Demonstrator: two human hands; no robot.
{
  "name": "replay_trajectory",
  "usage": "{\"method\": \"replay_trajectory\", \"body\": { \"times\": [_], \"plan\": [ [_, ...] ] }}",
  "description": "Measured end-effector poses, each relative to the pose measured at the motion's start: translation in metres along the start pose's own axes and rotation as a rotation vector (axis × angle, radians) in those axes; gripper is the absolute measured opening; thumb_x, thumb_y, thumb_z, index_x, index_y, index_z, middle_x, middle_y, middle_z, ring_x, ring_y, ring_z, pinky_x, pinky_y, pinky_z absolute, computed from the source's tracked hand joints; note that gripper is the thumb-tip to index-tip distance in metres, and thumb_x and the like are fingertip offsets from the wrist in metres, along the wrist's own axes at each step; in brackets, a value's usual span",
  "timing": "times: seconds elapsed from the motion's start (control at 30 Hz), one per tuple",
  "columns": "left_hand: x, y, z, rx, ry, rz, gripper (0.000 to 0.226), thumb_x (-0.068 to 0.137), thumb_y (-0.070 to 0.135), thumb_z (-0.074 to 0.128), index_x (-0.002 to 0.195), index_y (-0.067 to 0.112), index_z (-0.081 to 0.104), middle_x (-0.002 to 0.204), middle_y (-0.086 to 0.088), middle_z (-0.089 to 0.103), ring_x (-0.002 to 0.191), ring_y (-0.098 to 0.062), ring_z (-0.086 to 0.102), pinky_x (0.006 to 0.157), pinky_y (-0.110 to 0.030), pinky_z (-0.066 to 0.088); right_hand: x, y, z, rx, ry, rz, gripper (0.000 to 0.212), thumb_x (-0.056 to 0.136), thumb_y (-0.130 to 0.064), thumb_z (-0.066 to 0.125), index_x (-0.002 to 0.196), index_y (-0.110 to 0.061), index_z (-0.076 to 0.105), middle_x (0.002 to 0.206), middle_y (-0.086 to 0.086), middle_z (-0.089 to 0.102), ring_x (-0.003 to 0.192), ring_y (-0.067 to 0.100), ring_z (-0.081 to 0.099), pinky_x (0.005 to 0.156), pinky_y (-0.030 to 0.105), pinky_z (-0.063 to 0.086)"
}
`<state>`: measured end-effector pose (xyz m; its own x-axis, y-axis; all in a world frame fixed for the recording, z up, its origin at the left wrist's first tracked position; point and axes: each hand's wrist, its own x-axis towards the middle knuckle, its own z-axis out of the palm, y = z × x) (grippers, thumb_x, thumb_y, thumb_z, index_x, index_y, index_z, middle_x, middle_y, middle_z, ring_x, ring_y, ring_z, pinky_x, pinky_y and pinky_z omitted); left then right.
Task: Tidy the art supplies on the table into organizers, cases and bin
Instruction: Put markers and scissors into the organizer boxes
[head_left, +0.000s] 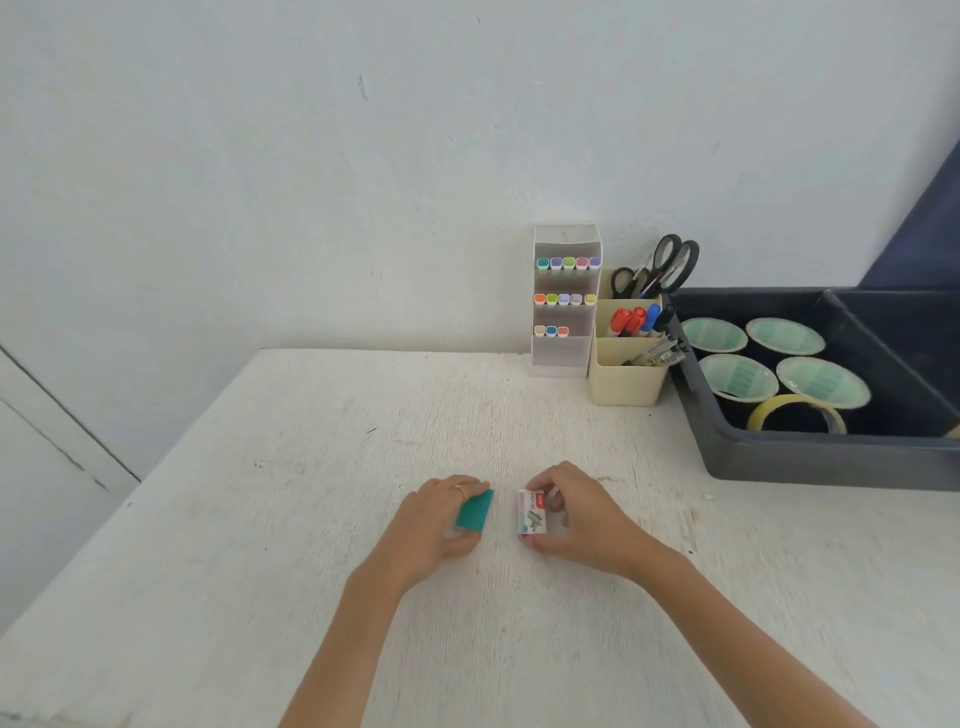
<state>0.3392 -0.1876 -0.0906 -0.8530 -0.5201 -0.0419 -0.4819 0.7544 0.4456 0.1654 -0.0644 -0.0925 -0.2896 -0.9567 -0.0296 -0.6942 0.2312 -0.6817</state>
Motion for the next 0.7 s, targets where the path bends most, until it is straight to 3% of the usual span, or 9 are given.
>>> {"method": "replay_trajectory", "body": {
  "times": [0.07,0.2,0.3,0.4,0.57,0.7],
  "plan": [
    [0.003,-0.005,0.001,-0.079,0.042,0.017,0.054,0.084,0.031,0.067,0.134,0.026,0.047,0.128,0.013,0.048,0.116,-0.006,0.044,0.103,-0.027,0.035,-0.005,0.002,-0.001,0.109,0.072,0.011,0.048,0.071,-0.025,0.08,0.113,-0.021,0.055,0.105,-0.007,0.053,0.084,0.003,0.052,0.068,0.007,0.043],
    [0.01,-0.001,0.007,-0.361,0.205,-0.049,0.047,0.08,0.032,0.072,0.124,0.023,0.055,0.111,0.011,0.051,0.101,-0.001,0.051,0.083,-0.008,0.04,-0.004,0.003,-0.006,0.293,0.214,0.077,0.045,0.072,-0.013,0.08,0.109,-0.025,0.057,0.1,-0.01,0.06,0.074,0.007,0.061,0.066,0.014,0.051],
    [0.026,0.013,0.007,-0.634,0.303,-0.166,0.039,0.082,0.027,0.07,0.118,0.024,0.055,0.112,0.009,0.053,0.096,-0.004,0.057,0.073,-0.008,0.046,0.007,0.003,-0.012,0.391,0.329,0.163,0.038,0.072,-0.015,0.08,0.102,-0.027,0.06,0.09,-0.004,0.065,0.07,0.01,0.064,0.062,0.018,0.054],
    [0.047,0.023,0.003,-0.769,0.28,-0.198,0.034,0.088,0.034,0.061,0.12,0.021,0.057,0.113,0.006,0.059,0.095,-0.004,0.062,0.075,-0.011,0.049,0.026,0.001,-0.022,0.407,0.441,0.164,0.036,0.072,-0.014,0.08,0.101,-0.026,0.062,0.102,-0.009,0.064,0.071,0.009,0.064,0.065,0.021,0.056],
    [0.086,0.028,-0.008,-0.996,0.323,-0.263,0.034,0.099,0.032,0.035,0.113,0.011,0.058,0.096,-0.007,0.066,0.079,-0.01,0.063,0.067,-0.01,0.05,0.068,0.0,-0.033,0.413,0.506,0.221,0.035,0.075,-0.015,0.077,0.104,-0.025,0.061,0.117,-0.01,0.058,0.074,0.008,0.061,0.057,0.009,0.049],
    [0.117,0.023,-0.013,-1.111,0.381,-0.307,0.035,0.1,0.029,0.032,0.11,0.006,0.058,0.085,-0.013,0.066,0.058,-0.005,0.061,0.056,-0.012,0.05,0.107,0.003,-0.034,0.43,0.58,0.27,0.034,0.077,-0.017,0.075,0.108,-0.021,0.062,0.123,-0.005,0.058,0.074,0.005,0.06,0.056,0.006,0.047]
  ]
}}
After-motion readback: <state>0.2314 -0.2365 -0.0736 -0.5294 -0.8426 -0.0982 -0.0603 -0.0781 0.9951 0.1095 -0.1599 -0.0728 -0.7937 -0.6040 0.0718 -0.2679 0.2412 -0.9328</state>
